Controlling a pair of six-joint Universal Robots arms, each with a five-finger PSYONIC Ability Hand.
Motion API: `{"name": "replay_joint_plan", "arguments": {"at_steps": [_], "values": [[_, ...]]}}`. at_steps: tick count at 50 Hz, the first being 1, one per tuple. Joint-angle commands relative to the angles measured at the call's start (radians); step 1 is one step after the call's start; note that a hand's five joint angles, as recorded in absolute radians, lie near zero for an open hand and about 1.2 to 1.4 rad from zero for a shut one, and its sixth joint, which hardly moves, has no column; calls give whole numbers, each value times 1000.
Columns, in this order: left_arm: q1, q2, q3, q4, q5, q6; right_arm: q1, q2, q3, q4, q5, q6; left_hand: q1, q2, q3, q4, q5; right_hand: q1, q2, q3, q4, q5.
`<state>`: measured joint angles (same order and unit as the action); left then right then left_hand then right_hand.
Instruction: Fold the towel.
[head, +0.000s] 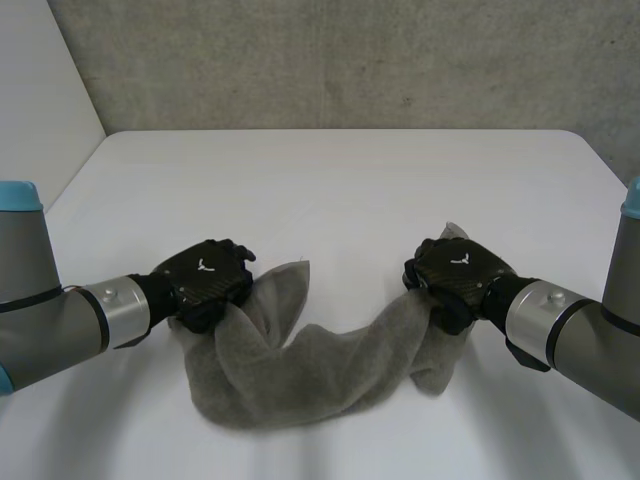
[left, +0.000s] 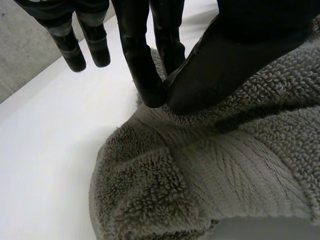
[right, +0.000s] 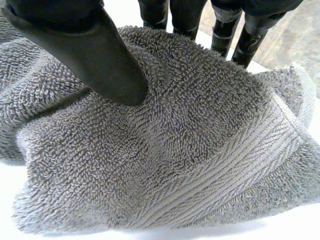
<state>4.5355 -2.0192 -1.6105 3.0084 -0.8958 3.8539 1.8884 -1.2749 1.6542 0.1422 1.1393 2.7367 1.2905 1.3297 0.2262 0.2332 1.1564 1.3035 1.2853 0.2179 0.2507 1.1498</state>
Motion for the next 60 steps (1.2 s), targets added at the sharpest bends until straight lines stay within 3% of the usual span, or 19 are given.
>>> {"name": "replay_joint_plan", "arguments": {"at_steps": [1,8,12,13,14,18,19,21,23,30,34,36,38,43,60], "values": [[25,19,21,6,-6,-1,0,-1,-63,143,-26,-124,106,67,-52,-59,65,93,111,-43,-76,72],[40,40,170,20,-18,-47,3,8,-317,172,-10,-101,106,67,-52,-59,65,93,111,-43,-76,72],[17,121,314,94,-89,-231,0,-11,-478,140,3,-29,106,67,-52,-59,65,93,111,-43,-76,72],[7,170,343,149,-124,-320,-3,-36,-546,99,22,42,106,67,-52,-59,65,93,111,-43,-76,72],[7,171,343,150,-124,-321,-11,-81,-588,36,45,134,106,67,-52,-59,65,93,111,-43,-76,72],[11,333,336,344,-189,-570,-20,-156,-587,-82,62,282,106,67,-52,-59,65,93,111,-43,-76,72],[11,333,336,345,-189,-571,-31,-159,-564,-88,50,300,106,67,-52,-59,65,93,111,-43,-76,72],[36,414,270,446,-186,-690,-44,-156,-530,-76,37,290,106,67,-52,-59,65,93,111,-43,-76,72],[59,436,224,480,-184,-723,-49,-156,-482,-64,25,264,106,67,-52,-59,65,93,111,-43,-76,72],[125,451,17,501,-164,-711,-54,-164,-205,-58,33,59,106,67,-52,-59,65,93,111,-43,-76,72],[145,453,-167,503,-88,-667,-66,-162,-103,-56,34,-12,106,67,-52,-59,65,93,111,-43,-76,72],[155,453,-227,503,-57,-639,-66,-161,-56,-59,26,-38,106,67,-52,-59,65,-30,-11,-43,-76,-50],[163,451,-284,503,-31,-611,-63,-150,36,-61,31,-96,106,67,-52,-59,65,-459,-441,-43,-76,-480],[166,442,-416,501,29,-536,-55,-89,125,-59,28,-153,106,67,-52,-59,65,-657,-639,-43,-76,-678],[206,438,-457,483,48,-504,-65,-55,171,-55,25,-144,106,67,-52,-59,65,-675,-657,-43,-76,-696]]}}
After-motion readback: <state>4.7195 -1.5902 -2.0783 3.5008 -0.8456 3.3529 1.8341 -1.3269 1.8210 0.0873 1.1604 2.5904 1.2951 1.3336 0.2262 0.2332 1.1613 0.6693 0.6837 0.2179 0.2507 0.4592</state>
